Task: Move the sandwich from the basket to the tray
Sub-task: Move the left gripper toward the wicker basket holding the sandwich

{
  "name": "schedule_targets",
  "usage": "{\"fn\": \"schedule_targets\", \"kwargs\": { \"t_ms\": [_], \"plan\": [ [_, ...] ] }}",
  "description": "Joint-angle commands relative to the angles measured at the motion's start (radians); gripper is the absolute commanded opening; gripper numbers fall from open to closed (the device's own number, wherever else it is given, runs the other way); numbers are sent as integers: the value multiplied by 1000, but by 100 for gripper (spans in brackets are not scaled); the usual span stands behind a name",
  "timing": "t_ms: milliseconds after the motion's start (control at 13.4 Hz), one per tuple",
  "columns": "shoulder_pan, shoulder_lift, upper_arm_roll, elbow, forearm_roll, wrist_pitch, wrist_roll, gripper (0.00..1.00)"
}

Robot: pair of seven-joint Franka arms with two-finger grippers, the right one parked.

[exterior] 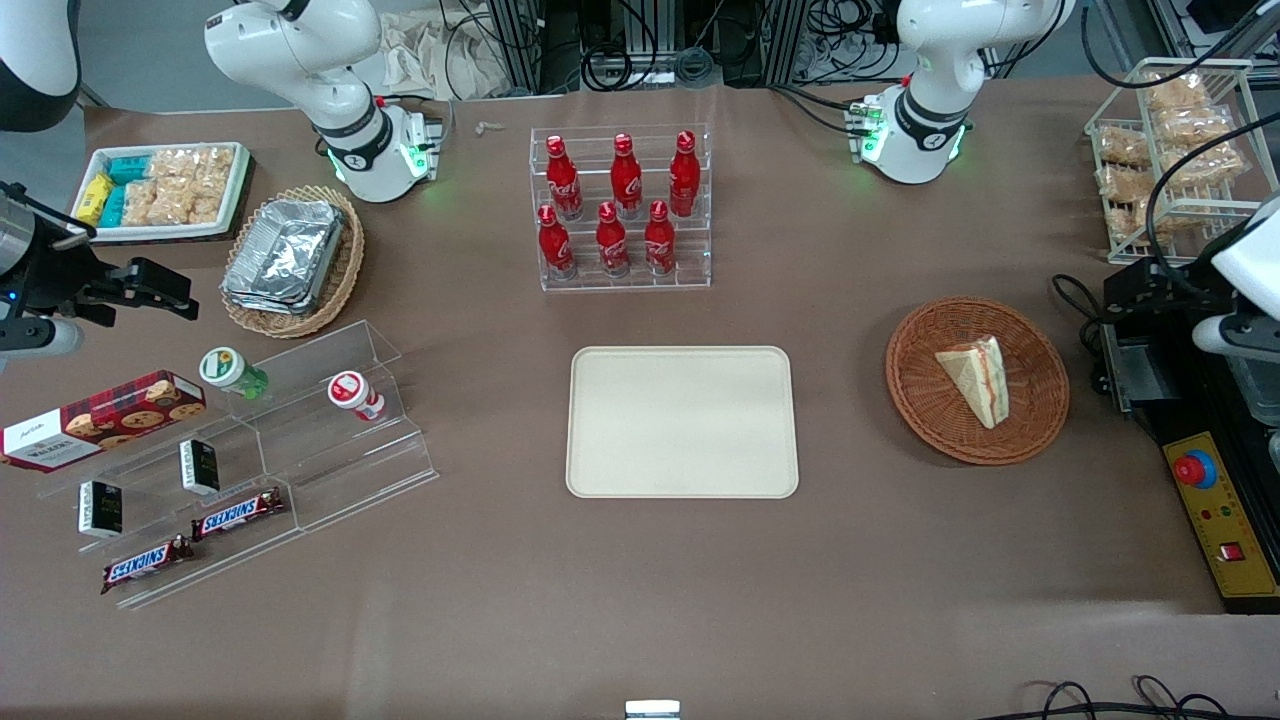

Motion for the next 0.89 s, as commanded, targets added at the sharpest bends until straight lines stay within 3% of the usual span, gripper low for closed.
{"fn": "schedule_targets", "kwargs": {
  "t_ms": [0, 298, 447, 596, 819],
  "plan": [
    [-6, 26, 3, 45, -24, -20, -34, 100],
    [-6, 26, 3, 42, -25, -22, -46, 100],
    [-9, 24, 1, 3, -17, -28, -188, 100],
    [-15, -9, -16, -114, -3, 6, -302, 100],
    [-12, -92, -16, -339, -9, 226, -349, 100]
  ]
}}
